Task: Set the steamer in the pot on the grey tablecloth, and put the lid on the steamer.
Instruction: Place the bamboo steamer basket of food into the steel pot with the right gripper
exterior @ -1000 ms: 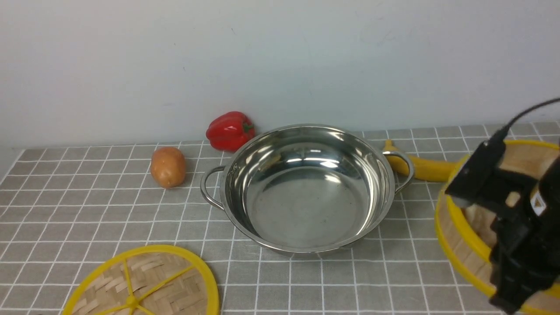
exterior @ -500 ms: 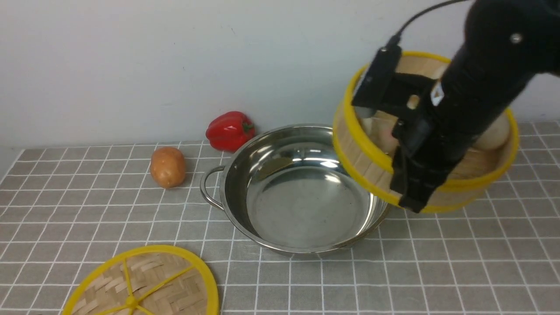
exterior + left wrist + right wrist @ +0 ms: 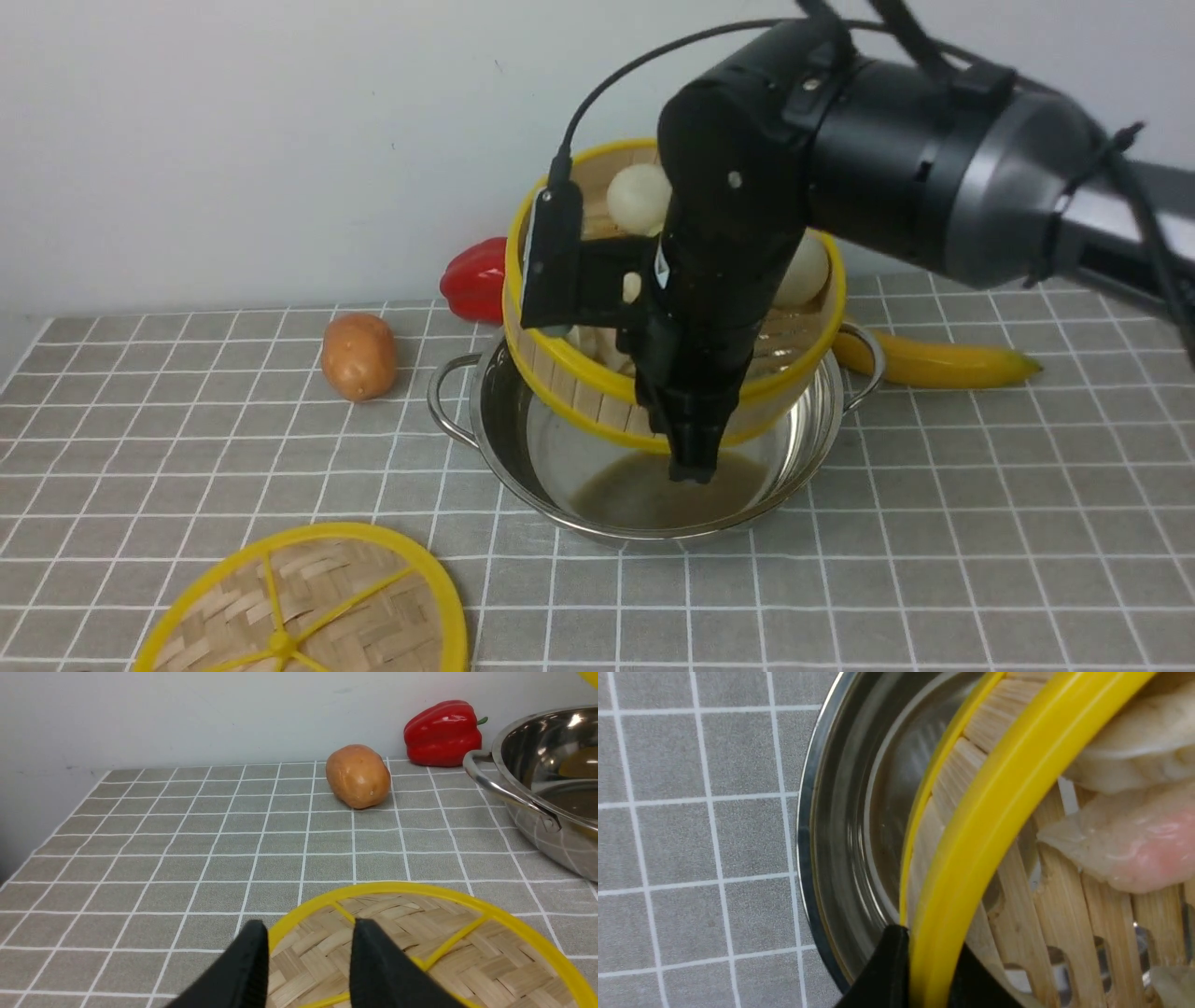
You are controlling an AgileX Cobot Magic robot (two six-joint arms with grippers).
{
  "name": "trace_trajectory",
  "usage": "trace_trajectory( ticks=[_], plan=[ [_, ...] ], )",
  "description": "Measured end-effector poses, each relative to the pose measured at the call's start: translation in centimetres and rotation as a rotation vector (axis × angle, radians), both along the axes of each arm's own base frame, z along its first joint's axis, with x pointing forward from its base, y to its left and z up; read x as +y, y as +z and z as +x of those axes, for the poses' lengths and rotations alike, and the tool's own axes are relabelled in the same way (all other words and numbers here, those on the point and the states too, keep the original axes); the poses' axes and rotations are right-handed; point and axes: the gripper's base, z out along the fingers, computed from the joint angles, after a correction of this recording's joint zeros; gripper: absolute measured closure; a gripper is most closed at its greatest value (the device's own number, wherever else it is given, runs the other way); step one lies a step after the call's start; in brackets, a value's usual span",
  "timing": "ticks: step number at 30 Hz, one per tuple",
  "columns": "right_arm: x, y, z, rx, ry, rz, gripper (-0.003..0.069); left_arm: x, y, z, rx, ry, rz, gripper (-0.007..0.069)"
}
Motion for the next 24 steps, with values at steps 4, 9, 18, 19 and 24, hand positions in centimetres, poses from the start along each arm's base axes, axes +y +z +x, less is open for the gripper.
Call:
trace_trajectory(
  ticks=[4,9,18,19,24],
  plan=[
    [0.6,-1.2,0.7,0.01,0.005,-0.017,0.0594,0.0,0.0,0.0,0.0,0.0,0.0,0.0382],
    [1.0,-2.6,1.0,0.035,0.013,-0.035,0.0594,0.0,0.0,0.0,0.0,0.0,0.0,0.0382],
    [1.7,-6.0,1.6,0.101,0.02,-0.074,0.0594,0.0,0.0,0.0,0.0,0.0,0.0,0.0382],
    [1.7,-6.0,1.6,0.102,0.02,-0.075,0.0594,0.0,0.0,0.0,0.0,0.0,0.0,0.0382],
    [1.8,-7.0,1.7,0.121,0.019,-0.084,0.0594,0.0,0.0,0.0,0.0,0.0,0.0,0.0382]
  ],
)
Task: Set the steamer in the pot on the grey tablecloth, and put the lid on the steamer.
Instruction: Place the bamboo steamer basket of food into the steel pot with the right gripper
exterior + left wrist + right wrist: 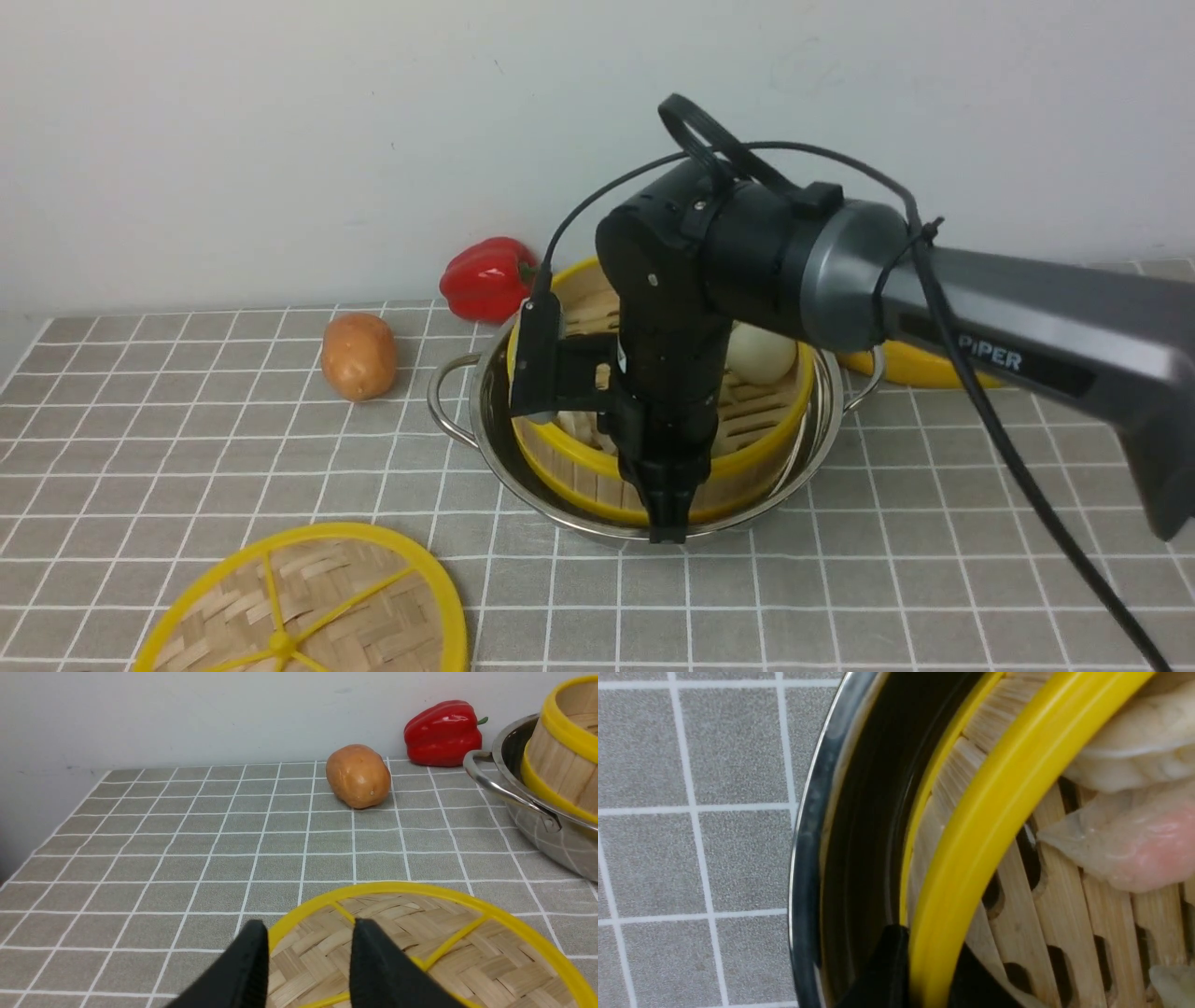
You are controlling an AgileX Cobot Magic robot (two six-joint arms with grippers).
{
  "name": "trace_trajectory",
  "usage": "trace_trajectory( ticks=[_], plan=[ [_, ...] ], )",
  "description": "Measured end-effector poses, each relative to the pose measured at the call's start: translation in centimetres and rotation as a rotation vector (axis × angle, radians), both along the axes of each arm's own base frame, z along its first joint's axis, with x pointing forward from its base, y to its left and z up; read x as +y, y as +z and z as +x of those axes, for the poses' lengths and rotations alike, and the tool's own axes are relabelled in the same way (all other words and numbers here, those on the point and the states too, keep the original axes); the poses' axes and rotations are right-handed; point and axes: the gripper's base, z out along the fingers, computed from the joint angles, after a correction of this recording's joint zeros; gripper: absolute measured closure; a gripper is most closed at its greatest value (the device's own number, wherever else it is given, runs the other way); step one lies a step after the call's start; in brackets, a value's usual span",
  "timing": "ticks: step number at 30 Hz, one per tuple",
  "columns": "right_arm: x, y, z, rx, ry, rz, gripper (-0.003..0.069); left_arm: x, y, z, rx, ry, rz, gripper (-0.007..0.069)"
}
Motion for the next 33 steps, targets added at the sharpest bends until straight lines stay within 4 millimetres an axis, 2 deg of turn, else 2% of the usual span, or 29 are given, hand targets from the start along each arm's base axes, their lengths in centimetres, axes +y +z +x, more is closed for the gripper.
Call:
trace_trajectory(
  ticks=[9,23,26,28,30,33],
  plan=[
    [0.3,-1.7,0.1,0.037,-0.006,-0.009,0.0594,0.0,0.0,0.0,0.0,0.0,0.0,0.0382],
    [0.3,-1.8,0.2,0.028,-0.001,-0.015,0.0582,0.0,0.0,0.0,0.0,0.0,0.0,0.0382],
    [0.3,-1.6,0.3,0.014,0.002,-0.015,0.0498,0.0,0.0,0.0,0.0,0.0,0.0,0.0382],
    [0.3,-1.6,0.4,0.008,0.003,-0.014,0.0471,0.0,0.0,0.0,0.0,0.0,0.0,0.0382],
    [0.4,-1.5,0.5,-0.006,0.006,-0.014,0.0382,0.0,0.0,0.0,0.0,0.0,0.0,0.0382],
    [0.4,-1.4,0.6,-0.016,0.0,-0.009,0.0307,0.0,0.0,0.0,0.0,0.0,0.0,0.0382]
  ],
)
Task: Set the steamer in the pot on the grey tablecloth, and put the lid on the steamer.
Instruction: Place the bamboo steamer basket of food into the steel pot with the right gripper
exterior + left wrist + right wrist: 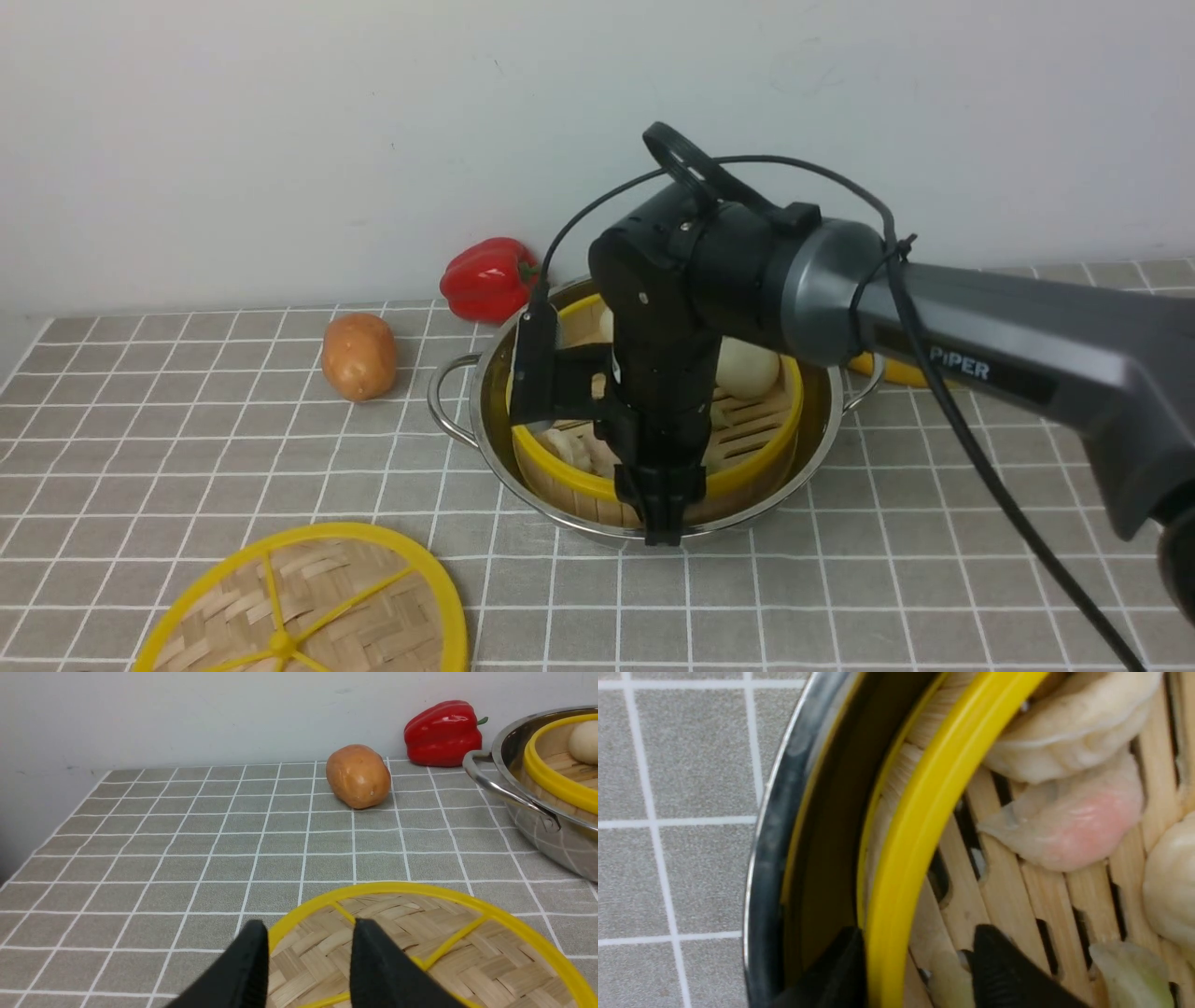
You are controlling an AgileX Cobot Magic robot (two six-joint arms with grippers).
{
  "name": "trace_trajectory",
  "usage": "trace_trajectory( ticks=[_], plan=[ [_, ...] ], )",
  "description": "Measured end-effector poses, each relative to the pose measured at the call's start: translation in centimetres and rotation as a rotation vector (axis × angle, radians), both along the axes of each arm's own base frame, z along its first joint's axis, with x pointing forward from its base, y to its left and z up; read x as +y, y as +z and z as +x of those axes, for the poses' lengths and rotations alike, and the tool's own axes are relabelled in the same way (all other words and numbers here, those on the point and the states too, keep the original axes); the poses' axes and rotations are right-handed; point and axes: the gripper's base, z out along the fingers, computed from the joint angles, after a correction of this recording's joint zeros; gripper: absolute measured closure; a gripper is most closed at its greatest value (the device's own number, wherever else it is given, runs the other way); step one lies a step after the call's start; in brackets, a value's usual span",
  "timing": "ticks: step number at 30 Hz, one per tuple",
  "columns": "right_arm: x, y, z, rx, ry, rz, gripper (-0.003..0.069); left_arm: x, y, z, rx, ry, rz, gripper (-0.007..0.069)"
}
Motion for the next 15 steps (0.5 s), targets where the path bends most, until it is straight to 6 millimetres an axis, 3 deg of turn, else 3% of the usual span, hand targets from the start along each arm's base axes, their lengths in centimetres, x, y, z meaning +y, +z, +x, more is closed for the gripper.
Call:
trace_trajectory(
  ticks=[4,15],
  plan=[
    [0.0,0.0,0.0,0.001,-0.035,0.005,0.0249,0.0,0.0,0.0,0.0,0.0,0.0,0.0382],
    [-0.3,2.2,-0.2,-0.038,-0.067,0.041,0.0243,0.0,0.0,0.0,0.0,0.0,0.001,0.0382]
  ],
)
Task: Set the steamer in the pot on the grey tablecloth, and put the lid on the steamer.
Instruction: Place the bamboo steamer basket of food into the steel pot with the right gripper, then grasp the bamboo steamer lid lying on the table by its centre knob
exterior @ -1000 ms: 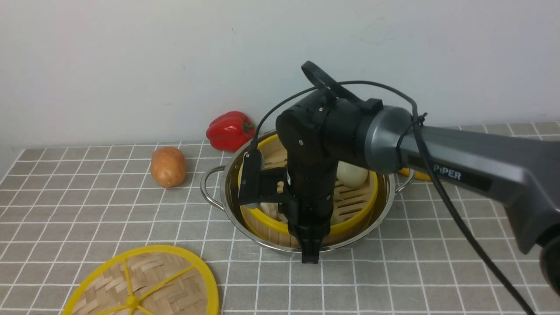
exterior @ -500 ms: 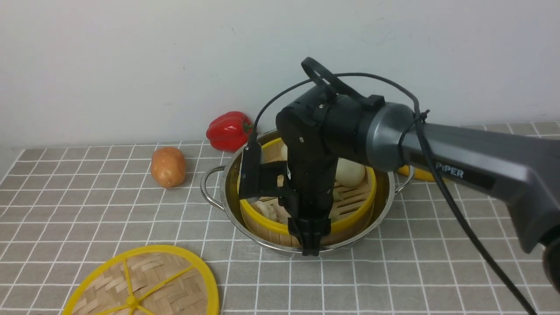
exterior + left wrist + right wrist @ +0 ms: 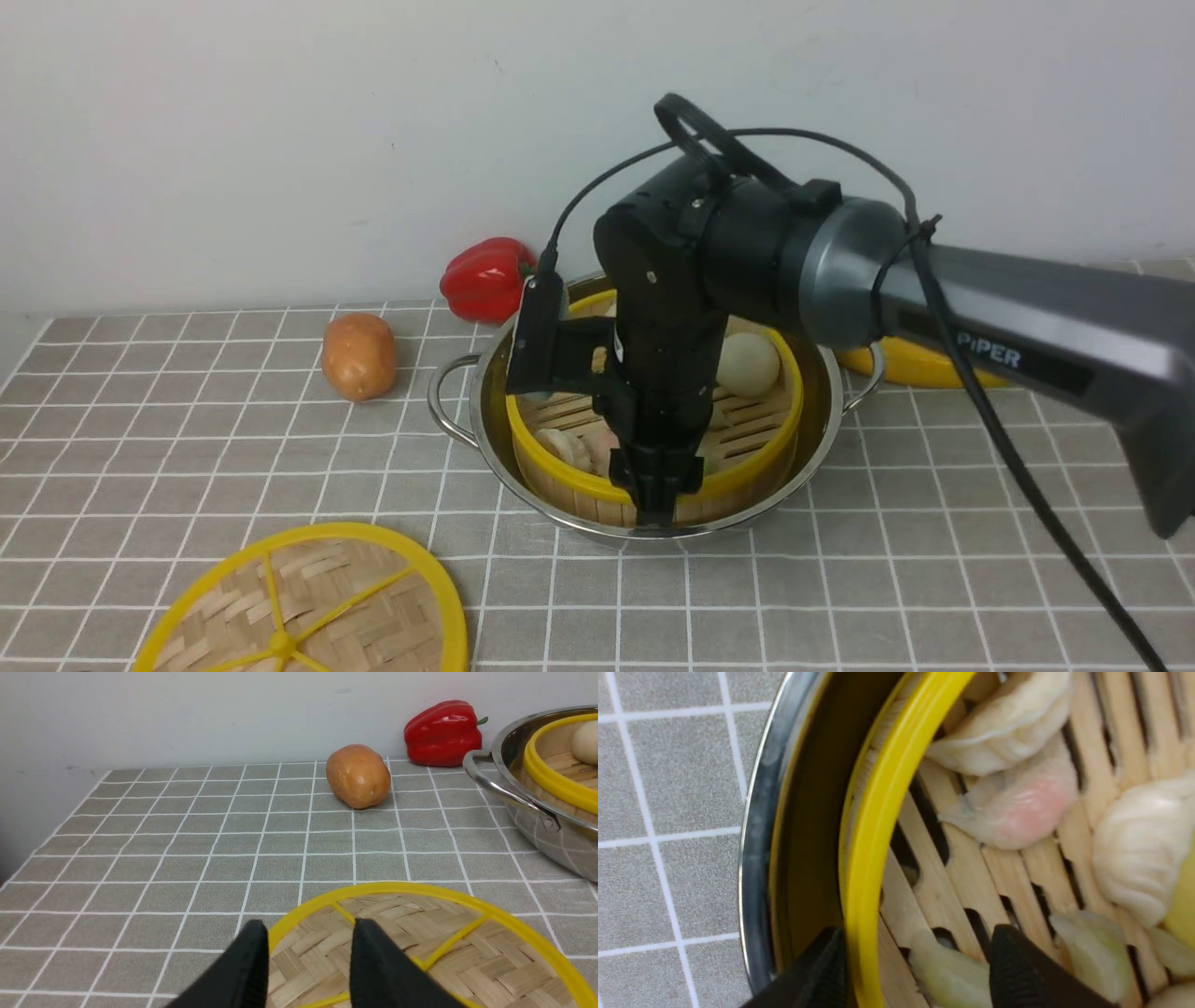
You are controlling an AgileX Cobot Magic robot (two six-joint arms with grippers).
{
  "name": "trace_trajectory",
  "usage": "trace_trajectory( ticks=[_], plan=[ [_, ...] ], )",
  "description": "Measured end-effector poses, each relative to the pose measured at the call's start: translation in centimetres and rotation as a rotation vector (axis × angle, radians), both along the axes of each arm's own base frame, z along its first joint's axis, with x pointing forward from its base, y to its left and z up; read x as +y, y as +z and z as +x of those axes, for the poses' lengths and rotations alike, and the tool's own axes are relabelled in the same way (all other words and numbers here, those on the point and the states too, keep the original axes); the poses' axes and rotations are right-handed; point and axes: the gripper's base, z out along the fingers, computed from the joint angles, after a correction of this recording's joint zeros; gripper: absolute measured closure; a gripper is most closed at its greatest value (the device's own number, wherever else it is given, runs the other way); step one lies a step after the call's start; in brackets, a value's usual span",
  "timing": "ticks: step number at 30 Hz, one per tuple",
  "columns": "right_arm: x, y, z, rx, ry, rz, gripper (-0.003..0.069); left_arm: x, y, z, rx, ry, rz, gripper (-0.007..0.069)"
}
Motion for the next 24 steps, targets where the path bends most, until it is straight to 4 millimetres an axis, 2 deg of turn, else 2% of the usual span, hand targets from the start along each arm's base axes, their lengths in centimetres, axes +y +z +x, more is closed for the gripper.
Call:
trace_trajectory(
  ticks=[10,15,18,19,20,24],
  plan=[
    [-0.1,0.6,-0.1,-0.002,-0.041,0.02,0.0243,0.0,0.0,0.0,0.0,0.0,0.0,0.0382],
    [-0.7,2.7,-0.3,-0.056,-0.093,0.04,0.0243,0.0,0.0,0.0,0.0,0.0,0.0,0.0382],
    [-2.0,7.0,-0.8,-0.16,-0.217,0.095,0.0286,0.0,0.0,0.0,0.0,0.0,0.0,0.0382],
    [-2.1,7.3,-0.9,-0.167,-0.227,0.099,0.0286,0.0,0.0,0.0,0.0,0.0,0.0,0.0382],
    [-2.7,8.8,-1.2,-0.203,-0.277,0.126,0.0319,0.0,0.0,0.0,0.0,0.0,0.0,0.0382],
    [-6.3,16.8,-3.6,-0.382,-0.475,0.291,0.058,0.0,0.0,0.0,0.0,0.0,-0.001,0.0382]
  ],
)
